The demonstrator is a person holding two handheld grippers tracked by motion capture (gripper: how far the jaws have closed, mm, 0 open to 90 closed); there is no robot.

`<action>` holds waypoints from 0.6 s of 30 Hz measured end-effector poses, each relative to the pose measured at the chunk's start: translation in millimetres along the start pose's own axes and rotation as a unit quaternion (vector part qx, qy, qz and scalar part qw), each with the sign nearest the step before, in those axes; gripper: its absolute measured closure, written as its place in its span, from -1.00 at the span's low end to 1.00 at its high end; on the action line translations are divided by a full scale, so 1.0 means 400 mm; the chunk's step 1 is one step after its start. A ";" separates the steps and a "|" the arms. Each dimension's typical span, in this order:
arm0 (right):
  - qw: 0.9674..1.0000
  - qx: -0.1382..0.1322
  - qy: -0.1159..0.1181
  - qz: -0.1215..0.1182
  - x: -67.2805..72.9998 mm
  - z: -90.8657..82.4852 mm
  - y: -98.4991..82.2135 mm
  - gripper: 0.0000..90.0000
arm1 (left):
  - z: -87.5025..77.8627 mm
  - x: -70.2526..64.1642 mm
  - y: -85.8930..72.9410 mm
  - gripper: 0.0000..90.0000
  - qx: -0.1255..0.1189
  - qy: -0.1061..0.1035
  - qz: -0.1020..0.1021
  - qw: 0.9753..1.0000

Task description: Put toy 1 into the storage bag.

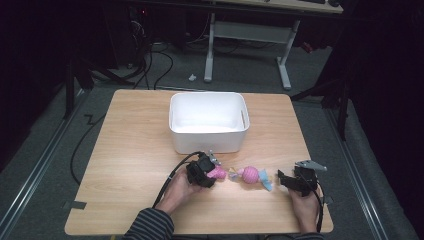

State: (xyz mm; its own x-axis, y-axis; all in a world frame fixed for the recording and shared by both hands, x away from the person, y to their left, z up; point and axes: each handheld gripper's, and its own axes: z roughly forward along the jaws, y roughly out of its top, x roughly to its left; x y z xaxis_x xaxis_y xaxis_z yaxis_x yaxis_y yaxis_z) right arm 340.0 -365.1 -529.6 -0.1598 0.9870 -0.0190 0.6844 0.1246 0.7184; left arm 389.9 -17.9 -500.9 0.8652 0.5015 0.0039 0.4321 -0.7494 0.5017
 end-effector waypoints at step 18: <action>1.000 -0.002 0.001 -0.001 0.000 0.001 0.000 -0.38 | -0.073 -0.005 0.012 0.32 -0.034 -0.016 -0.007 0.999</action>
State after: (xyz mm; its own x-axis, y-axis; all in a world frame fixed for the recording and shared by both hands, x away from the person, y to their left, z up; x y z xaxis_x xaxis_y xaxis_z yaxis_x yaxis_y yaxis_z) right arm 340.2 -365.1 -529.8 -0.1620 0.9866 -0.0192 0.6820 0.1260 0.7205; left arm 382.9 -9.7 -473.1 0.8672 0.4969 -0.0310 0.4274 -0.7110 0.5585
